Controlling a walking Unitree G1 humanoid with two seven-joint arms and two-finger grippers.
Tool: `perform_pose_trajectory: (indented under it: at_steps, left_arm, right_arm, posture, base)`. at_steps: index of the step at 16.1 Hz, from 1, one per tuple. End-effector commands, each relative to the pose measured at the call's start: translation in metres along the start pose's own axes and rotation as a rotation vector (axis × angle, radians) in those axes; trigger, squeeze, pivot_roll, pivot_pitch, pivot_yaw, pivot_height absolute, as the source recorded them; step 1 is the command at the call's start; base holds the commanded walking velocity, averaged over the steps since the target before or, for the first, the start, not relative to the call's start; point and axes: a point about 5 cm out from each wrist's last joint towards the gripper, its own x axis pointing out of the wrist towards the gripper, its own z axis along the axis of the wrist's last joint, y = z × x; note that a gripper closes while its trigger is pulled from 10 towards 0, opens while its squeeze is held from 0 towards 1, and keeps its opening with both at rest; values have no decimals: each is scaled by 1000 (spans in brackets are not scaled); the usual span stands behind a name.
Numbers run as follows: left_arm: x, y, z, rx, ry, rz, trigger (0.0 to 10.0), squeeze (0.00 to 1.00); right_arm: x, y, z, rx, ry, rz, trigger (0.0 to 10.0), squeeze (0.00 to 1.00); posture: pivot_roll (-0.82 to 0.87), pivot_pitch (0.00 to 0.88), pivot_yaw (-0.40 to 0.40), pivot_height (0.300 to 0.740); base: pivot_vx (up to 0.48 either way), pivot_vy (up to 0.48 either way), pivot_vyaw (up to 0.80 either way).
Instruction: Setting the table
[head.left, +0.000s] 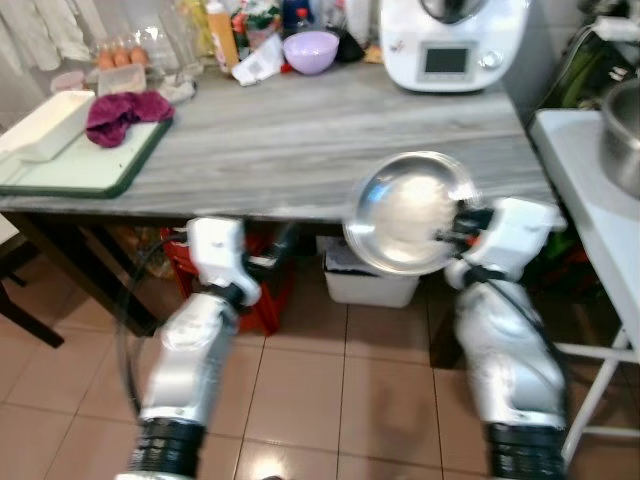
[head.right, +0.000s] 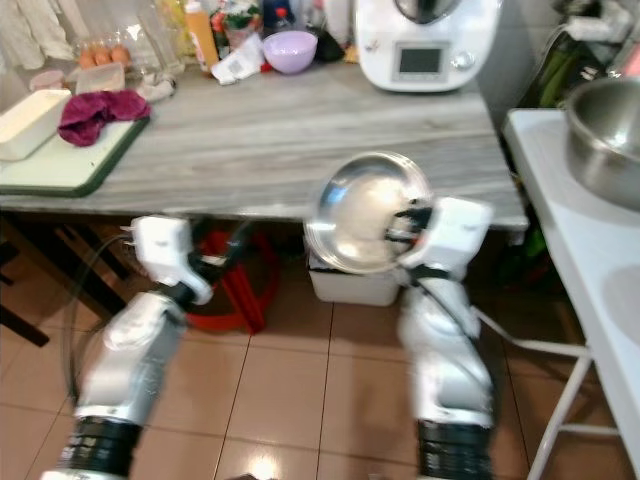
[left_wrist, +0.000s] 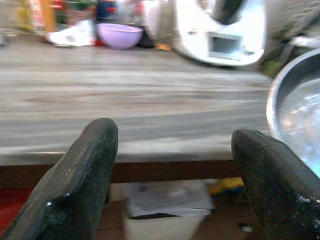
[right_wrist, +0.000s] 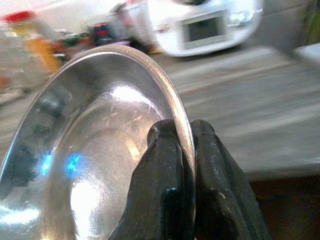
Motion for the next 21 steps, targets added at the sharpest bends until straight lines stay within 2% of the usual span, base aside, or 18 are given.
perform_pose_trajectory:
  at_steps: [1,13,16,19,21]
  left_arm:
    - [2,-5,1,3,-9,-12,10000,0]
    - [3,-10,0,-7,-4,-31,10000,0]
    - [1,-10,2,-11,-11,-36,10000,0]
    - [-4,-5,0,25,-1,-39,10000,0]
    - [-12,1,0,89,7,-62,10000,0]
  right_arm:
    - [2,-5,6,-6,-22,-13,10000,0]
    - [2,-7,7,7,-36,-29,10000,0]
    - [2,-8,6,15,-33,-31,10000,0]
    - [3,-9,4,17,-23,-44,10000,0]
    - [5,-11,2,28,-2,-45,10000,0]
  posture:
    - [-134,123,79,740]
    - [-138,127,88,740]
    - [-138,126,88,740]
    - [-137,126,88,740]
    - [-135,129,86,740]
  base:
    - [382,0,0]
    - [378,0,0]
    - [0,0,0]
    - [0,0,0]
    - [0,0,0]
